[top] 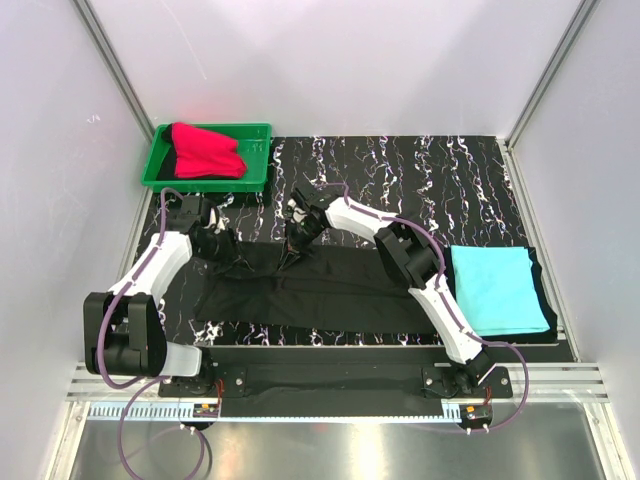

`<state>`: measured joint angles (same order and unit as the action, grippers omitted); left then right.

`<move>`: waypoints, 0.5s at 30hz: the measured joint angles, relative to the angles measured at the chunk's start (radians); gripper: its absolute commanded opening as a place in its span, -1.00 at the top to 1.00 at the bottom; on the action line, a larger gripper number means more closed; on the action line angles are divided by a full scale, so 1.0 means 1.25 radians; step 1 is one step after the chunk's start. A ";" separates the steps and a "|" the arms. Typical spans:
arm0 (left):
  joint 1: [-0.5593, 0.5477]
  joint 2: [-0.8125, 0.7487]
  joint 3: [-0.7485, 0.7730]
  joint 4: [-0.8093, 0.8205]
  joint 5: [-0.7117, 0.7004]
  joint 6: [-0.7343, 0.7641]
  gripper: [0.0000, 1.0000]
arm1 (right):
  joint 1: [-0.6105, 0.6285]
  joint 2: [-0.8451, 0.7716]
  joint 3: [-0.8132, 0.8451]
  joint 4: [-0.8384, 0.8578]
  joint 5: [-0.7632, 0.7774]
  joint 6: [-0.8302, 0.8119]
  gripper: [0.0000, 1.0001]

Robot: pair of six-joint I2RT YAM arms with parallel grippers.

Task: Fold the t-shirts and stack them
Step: Fold the tshirt

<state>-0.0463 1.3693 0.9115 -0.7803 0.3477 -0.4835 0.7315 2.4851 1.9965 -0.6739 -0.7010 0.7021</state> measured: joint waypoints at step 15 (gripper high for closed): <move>0.013 0.025 0.024 -0.009 -0.013 0.006 0.01 | 0.002 -0.021 -0.071 0.020 -0.013 0.001 0.80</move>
<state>-0.0307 1.4010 0.9417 -0.7910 0.3309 -0.4759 0.7345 2.4584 1.9072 -0.6487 -0.7177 0.7036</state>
